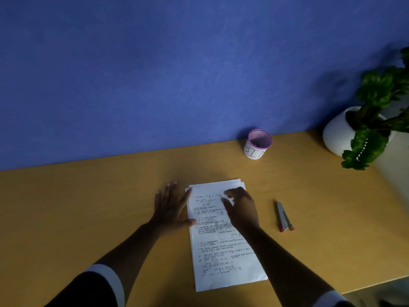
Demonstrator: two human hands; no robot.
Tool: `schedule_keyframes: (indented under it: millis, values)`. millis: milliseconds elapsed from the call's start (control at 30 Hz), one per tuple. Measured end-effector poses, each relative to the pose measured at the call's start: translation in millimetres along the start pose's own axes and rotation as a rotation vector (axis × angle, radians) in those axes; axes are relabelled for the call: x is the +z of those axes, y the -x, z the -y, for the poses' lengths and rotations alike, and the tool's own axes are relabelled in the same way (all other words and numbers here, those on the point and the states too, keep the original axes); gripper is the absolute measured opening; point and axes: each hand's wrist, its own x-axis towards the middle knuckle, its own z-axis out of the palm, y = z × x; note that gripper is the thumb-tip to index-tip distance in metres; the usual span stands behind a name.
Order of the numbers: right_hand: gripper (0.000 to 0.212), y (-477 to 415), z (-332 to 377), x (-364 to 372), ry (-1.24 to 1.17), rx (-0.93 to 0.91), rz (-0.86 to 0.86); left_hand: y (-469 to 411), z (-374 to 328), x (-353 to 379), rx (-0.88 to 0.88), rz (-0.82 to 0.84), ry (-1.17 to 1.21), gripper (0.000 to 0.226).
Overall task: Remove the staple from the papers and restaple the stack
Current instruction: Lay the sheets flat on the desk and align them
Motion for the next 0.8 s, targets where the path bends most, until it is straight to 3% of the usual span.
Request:
schedule_keyframes:
  millis: [100, 267, 500, 800]
  values:
    - [0.022, -12.2, 28.7, 28.5, 0.024, -0.04, 0.145, -0.9, 0.3, 2.0, 0.01, -0.011, -0.002, 0.116]
    - [0.019, -24.2, 43.4, 57.9, 0.137, -0.049, 0.242, 0.0, -2.2, 2.4, 0.011, -0.033, -0.02, 0.116]
    - [0.023, -30.9, 46.8, 68.6, 0.358, -0.153, 0.239, -2.6, -2.7, 4.7, -0.013, -0.023, -0.027, 0.121]
    - [0.026, -38.2, 49.5, 71.9, 0.395, -0.211, 0.243, -2.2, -2.6, 2.0, 0.005, -0.027, -0.044, 0.122]
